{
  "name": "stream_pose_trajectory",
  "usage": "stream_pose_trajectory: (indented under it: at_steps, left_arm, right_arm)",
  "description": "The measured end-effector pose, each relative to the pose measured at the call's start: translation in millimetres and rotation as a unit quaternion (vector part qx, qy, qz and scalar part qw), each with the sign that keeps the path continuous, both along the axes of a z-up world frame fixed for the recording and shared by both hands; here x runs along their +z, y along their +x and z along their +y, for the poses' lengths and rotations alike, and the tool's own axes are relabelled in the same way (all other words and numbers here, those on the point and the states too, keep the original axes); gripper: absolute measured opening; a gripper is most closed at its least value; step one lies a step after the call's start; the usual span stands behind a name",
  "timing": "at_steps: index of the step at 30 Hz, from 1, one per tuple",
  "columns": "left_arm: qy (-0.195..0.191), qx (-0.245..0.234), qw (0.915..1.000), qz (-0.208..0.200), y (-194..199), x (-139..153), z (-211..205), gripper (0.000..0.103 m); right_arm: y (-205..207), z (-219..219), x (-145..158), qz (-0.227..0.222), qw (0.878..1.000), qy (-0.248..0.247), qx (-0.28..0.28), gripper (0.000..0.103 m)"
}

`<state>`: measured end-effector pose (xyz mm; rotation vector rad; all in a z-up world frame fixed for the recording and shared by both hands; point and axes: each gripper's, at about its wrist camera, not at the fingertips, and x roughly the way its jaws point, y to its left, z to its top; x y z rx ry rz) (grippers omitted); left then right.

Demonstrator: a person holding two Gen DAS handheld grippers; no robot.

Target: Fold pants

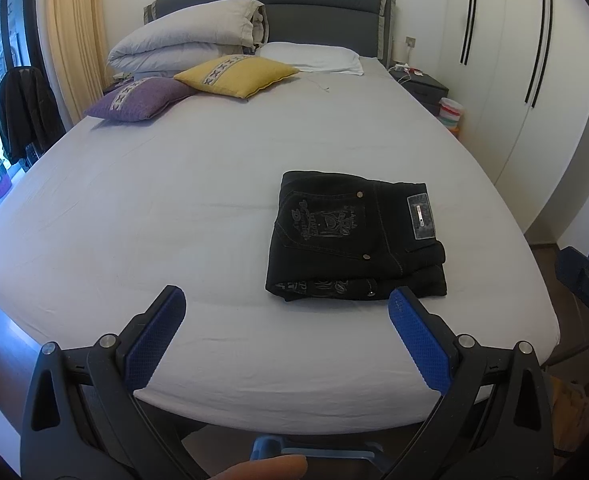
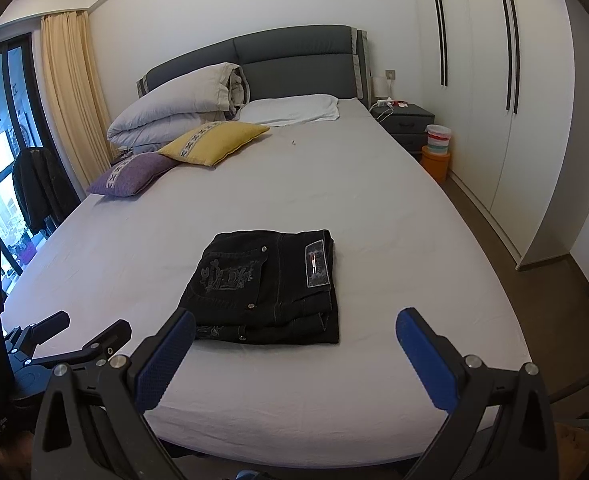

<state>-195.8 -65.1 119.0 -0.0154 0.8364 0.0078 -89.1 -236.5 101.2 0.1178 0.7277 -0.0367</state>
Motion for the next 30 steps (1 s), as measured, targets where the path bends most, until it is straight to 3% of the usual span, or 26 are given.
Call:
stream_pose_trajectory:
  at_steps: [30]
  left_arm:
    - [-0.001,0.001,1.0000,0.003,0.1,-1.3,2.9,0.103]
  right_arm:
    - [5.6,-10.3,-8.0,0.013,1.000,0.003,0.009,0.103]
